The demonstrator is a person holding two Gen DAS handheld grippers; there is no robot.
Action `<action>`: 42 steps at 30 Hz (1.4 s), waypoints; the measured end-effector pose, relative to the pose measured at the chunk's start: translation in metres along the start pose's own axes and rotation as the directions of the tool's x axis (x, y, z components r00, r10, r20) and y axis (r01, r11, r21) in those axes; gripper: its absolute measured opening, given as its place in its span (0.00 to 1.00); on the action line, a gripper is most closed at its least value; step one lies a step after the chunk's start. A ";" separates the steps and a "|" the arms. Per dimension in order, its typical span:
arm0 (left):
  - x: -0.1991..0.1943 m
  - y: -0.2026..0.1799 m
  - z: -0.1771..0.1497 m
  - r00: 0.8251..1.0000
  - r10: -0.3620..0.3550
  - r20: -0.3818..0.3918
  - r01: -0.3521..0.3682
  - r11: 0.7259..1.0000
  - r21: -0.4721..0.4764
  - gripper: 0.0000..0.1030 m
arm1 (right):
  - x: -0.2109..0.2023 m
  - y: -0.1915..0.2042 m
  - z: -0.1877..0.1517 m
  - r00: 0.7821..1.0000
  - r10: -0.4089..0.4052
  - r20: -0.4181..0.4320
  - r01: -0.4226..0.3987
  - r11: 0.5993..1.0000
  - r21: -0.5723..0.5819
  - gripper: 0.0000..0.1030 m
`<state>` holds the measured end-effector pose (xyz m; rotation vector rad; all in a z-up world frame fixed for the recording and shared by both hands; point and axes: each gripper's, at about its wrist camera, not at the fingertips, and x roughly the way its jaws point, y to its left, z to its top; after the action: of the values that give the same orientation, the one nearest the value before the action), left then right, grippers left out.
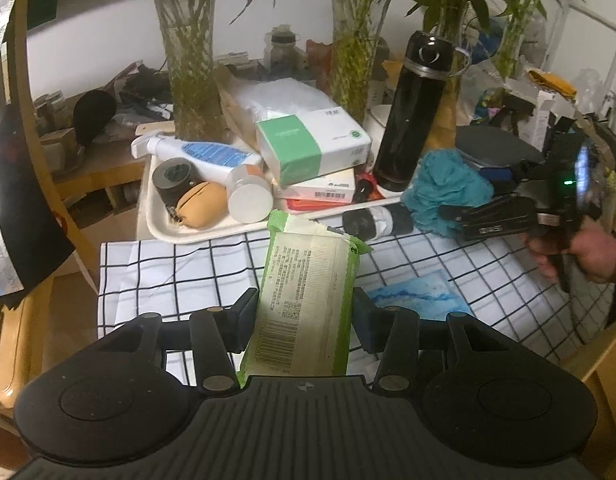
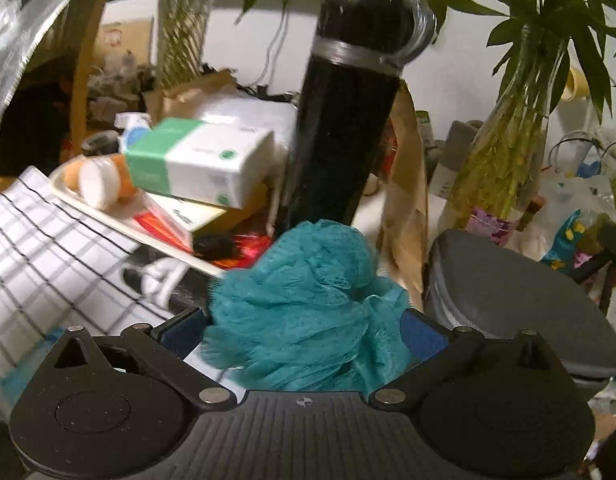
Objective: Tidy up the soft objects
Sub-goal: 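Close the right tool on the teal mesh sponge and lift it, then carry the wipes pack in the left tool and sponge in the right tool to the box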
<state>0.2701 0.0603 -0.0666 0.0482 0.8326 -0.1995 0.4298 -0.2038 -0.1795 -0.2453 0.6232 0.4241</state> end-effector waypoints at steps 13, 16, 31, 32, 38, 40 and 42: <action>0.001 -0.001 -0.001 1.000 -0.023 0.000 0.023 1.000 0.011 0.46 | 0.026 0.006 -0.004 0.995 -0.046 -0.094 0.042 0.998 -0.045 0.67; 0.001 -0.001 -0.002 1.000 -0.025 0.003 0.025 1.000 0.013 0.46 | 0.020 0.001 -0.002 0.995 -0.042 -0.089 0.041 0.999 -0.019 0.56; -0.007 -0.009 -0.001 0.998 -0.046 0.044 0.044 0.998 0.047 0.46 | -0.054 -0.023 0.007 0.998 0.022 -0.066 -0.019 0.999 0.043 0.46; -0.010 -0.010 -0.001 0.997 -0.048 0.055 0.045 0.998 0.050 0.46 | -0.063 -0.024 0.007 0.998 0.021 -0.060 -0.018 0.999 0.048 0.46; -0.026 -0.014 -0.003 0.995 -0.038 0.092 0.031 0.996 0.078 0.46 | -0.112 -0.027 0.009 1.000 0.015 -0.008 -0.014 0.994 0.104 0.46; -0.030 -0.016 -0.005 0.994 -0.039 0.101 0.030 0.996 0.085 0.46 | -0.128 -0.023 0.010 1.000 0.020 0.009 -0.021 0.993 0.113 0.46; -0.033 -0.018 -0.008 0.993 -0.037 0.109 0.027 0.996 0.089 0.46 | -0.143 -0.019 0.009 0.999 0.023 0.026 -0.026 0.993 0.116 0.46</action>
<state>0.2385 0.0487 -0.0470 0.1051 0.7145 -0.2664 0.3385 -0.2618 -0.0836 -0.1209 0.6252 0.4126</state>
